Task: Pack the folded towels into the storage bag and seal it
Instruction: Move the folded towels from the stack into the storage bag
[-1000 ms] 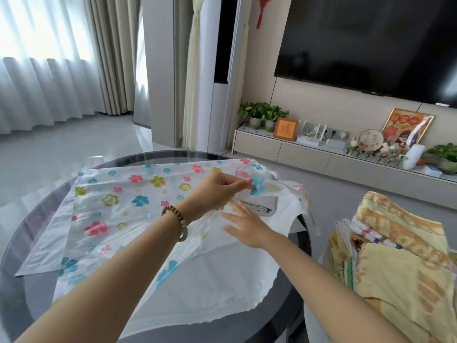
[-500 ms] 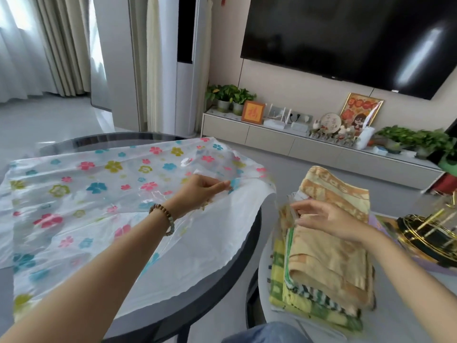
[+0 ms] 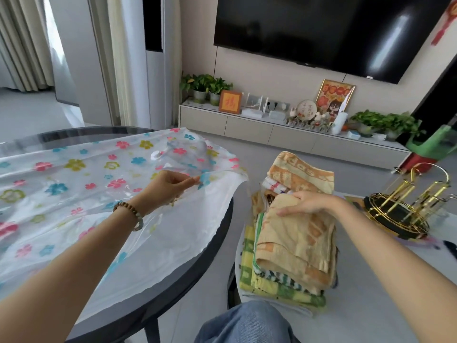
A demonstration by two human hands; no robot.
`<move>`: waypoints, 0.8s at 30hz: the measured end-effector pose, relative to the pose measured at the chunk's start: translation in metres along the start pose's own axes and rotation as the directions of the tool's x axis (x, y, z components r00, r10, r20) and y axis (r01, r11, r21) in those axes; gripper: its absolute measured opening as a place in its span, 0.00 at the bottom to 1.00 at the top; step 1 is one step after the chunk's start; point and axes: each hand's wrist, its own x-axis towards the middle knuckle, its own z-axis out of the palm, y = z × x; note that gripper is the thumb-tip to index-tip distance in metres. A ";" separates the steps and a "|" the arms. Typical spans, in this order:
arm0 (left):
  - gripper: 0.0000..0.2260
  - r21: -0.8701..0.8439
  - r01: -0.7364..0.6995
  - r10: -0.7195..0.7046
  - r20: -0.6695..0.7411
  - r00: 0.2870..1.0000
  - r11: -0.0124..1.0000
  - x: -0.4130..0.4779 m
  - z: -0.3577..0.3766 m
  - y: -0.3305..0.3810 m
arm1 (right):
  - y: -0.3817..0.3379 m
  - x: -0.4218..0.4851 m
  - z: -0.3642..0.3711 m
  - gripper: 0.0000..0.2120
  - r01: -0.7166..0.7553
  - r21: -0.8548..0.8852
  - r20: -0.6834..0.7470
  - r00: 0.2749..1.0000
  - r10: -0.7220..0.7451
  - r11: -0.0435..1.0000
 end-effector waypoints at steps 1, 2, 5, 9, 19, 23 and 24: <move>0.11 0.010 -0.014 0.013 0.014 1.000 1.000 0.000 -0.003 -0.001 | 0.000 0.000 -0.002 0.53 0.026 0.013 -0.012 1.000 -0.026 1.000; 0.09 0.029 -0.025 0.024 0.038 0.999 0.999 0.000 -0.006 0.000 | 0.001 0.000 -0.004 0.50 0.056 0.027 -0.017 0.998 -0.056 0.998; 0.09 0.203 -0.037 0.000 0.182 0.983 0.979 -0.002 -0.020 -0.002 | 0.003 -0.007 -0.010 0.40 0.117 0.030 0.033 0.992 -0.118 0.993; 0.09 0.393 -0.131 0.064 0.180 0.982 0.910 -0.010 -0.036 -0.008 | -0.006 -0.023 -0.023 0.33 0.203 -0.005 0.020 0.979 -0.203 0.979; 0.05 0.099 -0.064 0.078 -0.139 0.987 0.993 -0.023 -0.069 -0.004 | -0.141 -0.039 0.032 0.19 0.380 0.530 -0.010 0.897 -0.442 0.758; 0.08 0.118 -0.088 0.106 -0.154 0.982 0.989 -0.032 -0.085 0.006 | -0.195 -0.002 0.092 0.23 0.276 0.667 -0.050 0.944 -0.327 0.692; 0.10 0.110 -0.094 0.109 -0.146 0.983 0.989 -0.034 -0.090 0.007 | -0.204 0.008 0.106 0.23 0.253 0.726 -0.080 0.955 -0.286 0.640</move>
